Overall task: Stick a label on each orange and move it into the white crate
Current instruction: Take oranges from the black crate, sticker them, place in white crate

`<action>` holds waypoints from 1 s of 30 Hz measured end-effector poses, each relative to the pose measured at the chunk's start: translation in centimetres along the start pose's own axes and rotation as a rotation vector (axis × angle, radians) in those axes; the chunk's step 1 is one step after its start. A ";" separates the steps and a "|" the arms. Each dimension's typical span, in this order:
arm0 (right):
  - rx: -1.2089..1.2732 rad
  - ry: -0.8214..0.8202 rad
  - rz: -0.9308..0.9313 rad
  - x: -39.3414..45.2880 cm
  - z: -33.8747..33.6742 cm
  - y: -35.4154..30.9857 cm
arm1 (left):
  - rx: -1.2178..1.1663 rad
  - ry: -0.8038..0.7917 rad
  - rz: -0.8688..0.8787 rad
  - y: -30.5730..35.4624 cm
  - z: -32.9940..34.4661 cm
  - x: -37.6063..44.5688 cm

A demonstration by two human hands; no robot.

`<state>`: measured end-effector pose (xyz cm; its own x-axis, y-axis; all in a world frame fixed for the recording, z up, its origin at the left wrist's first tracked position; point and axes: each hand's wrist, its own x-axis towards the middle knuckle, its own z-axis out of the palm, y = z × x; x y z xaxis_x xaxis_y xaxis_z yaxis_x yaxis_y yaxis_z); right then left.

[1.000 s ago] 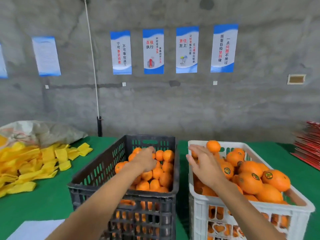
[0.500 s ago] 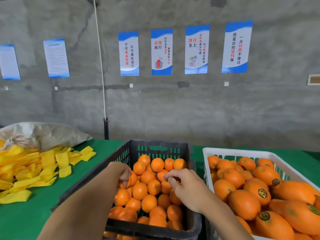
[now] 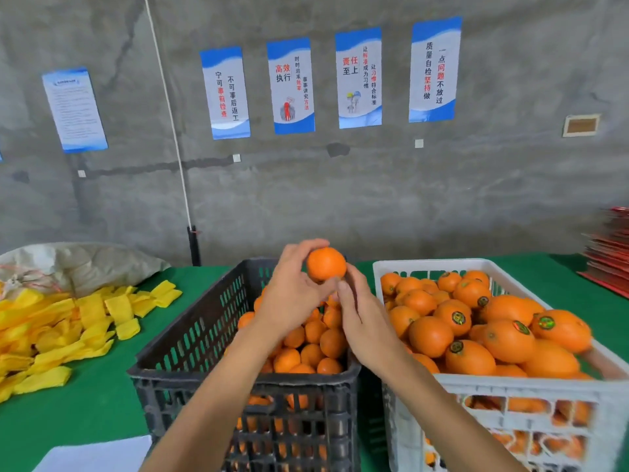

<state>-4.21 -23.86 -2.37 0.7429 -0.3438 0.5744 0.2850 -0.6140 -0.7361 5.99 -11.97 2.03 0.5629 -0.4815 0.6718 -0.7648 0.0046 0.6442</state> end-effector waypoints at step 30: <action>-0.685 -0.366 0.222 -29.1 -6.6 12.3 | 0.462 -0.351 -0.372 -5.9 16.5 -30.7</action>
<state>-26.34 -26.11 -25.83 0.9236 -0.3275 0.1994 -0.2391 -0.8984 -0.3685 -11.98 -11.66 -28.43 0.7385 -0.6344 0.2282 -0.6396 -0.5522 0.5347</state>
